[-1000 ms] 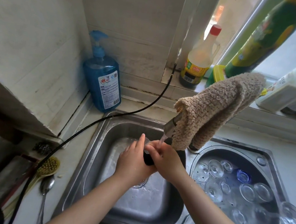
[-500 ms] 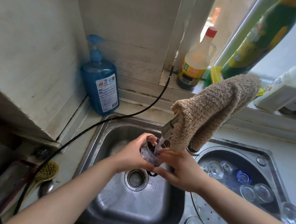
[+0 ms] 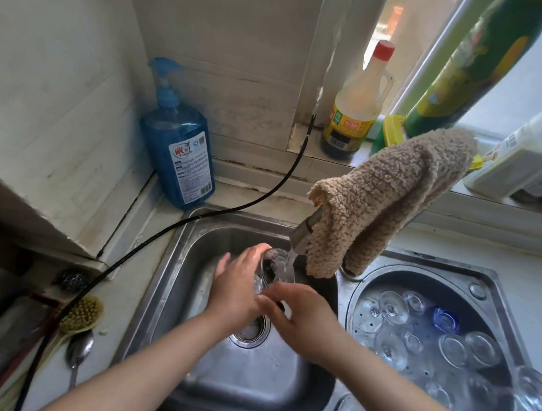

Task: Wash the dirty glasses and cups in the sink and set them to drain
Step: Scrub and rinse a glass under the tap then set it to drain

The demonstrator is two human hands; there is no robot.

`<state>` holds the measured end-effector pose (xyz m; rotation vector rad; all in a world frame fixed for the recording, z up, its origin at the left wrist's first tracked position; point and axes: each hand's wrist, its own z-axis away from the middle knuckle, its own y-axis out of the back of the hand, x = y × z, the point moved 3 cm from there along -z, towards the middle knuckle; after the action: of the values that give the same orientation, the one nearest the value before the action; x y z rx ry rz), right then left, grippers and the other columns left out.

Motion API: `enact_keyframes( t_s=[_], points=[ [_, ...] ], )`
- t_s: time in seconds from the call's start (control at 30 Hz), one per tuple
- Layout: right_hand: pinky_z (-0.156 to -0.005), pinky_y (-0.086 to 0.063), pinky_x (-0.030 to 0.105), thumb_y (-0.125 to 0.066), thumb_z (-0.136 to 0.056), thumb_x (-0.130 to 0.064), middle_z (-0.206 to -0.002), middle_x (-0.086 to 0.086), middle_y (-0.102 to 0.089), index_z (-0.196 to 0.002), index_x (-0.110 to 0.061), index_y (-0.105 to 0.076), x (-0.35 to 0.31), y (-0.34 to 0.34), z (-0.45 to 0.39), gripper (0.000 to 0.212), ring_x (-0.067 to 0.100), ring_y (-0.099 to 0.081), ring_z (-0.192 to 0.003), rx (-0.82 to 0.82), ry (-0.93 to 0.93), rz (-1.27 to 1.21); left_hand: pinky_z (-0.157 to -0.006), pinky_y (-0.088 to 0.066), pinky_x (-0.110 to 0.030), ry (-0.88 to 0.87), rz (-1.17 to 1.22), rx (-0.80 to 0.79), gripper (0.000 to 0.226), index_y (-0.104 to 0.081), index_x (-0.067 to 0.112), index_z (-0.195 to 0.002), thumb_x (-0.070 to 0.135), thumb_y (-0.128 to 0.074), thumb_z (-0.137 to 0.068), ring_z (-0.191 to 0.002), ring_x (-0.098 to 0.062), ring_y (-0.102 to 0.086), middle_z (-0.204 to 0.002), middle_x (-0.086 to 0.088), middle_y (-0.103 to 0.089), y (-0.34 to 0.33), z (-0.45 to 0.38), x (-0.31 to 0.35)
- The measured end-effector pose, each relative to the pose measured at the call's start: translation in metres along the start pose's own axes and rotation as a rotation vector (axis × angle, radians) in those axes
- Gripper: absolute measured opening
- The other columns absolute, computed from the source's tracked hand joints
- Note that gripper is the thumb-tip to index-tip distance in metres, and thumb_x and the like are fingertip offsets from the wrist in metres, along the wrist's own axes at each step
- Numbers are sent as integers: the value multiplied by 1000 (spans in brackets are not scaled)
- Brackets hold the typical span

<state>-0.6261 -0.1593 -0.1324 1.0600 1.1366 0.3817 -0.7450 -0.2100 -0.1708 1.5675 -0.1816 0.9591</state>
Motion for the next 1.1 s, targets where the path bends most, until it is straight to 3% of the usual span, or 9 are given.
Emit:
enact_keyframes(
  t_s=[0.17,0.33,0.43,0.53,0.67,0.73,0.87,1.0,1.1],
  points=[
    [-99,-26,34,-16,-94,-62,-125,-13,-61,-110,-30,-63,38,15,7,59,-3,-35,-134,-225,163,228,-97,-47,-37,50,304,-147,95,-45,34,-126,56,-80,-41,-111,-8,-57,-117,17,-59,-4,4,-10],
    [-89,-34,23,-36,-98,-45,-84,-3,-65,-95,-22,-64,-3,-9,-1,36,13,-56,-80,-14,22,-38,-93,-48,-33,76,304,-75,57,-45,35,-123,18,-66,-73,-105,-18,-61,-105,12,-61,-11,12,2],
    [-67,-36,28,-43,-99,-31,-78,-3,-59,-85,-17,-56,1,-7,-11,24,15,-52,-71,-24,-135,-195,-86,-46,-31,43,146,-73,62,-48,24,-120,36,-70,-63,-101,-16,-59,-109,10,-59,-6,11,7],
    [-71,-39,18,-44,-99,-29,-77,-16,-54,-85,-22,-60,2,-8,-15,22,6,-52,-77,-54,-162,-308,-73,-52,-34,168,227,-178,64,-51,27,-99,54,-66,-43,-85,-15,-63,-93,10,-63,-2,16,6],
    [-69,-46,22,-45,-97,-42,-54,-10,-59,-58,-27,-60,8,-6,-28,44,4,-55,-55,-64,-332,-538,-69,-56,-24,228,670,-432,26,-69,24,-76,2,-78,-67,-71,-5,-65,-71,10,-69,1,17,6],
    [-65,-45,23,-45,-96,-43,-46,-7,-55,-55,-15,-59,15,-4,-32,51,8,-51,-47,-145,-440,-853,-70,-52,-18,253,809,-653,21,-69,20,-85,12,-77,-68,-78,-8,-65,-80,4,-69,8,21,3],
    [-75,-44,19,-50,-92,-45,-56,-2,-59,-53,-16,-59,17,-7,-26,49,9,-56,-59,-101,-444,-1023,-80,-56,-37,505,1290,-730,90,-58,4,-119,40,-93,-45,-100,-26,-64,-110,-15,-64,-3,29,-16],
    [-60,-39,16,-60,-90,-40,-51,-4,-42,-51,-17,-42,16,-16,-27,48,6,-43,-52,131,-541,-857,-91,-52,-45,665,1640,-680,91,-63,2,-119,32,-97,-41,-103,-34,-61,-116,-22,-62,-16,36,-10],
    [-60,-37,15,-63,-90,-20,-41,-18,-42,-54,-24,-40,24,-15,-31,43,-2,-44,-44,350,-483,-802,-80,-57,-42,647,1565,-559,78,-69,6,-109,41,-95,-44,-98,-31,-66,-110,-20,-67,-18,34,1]
  ],
)
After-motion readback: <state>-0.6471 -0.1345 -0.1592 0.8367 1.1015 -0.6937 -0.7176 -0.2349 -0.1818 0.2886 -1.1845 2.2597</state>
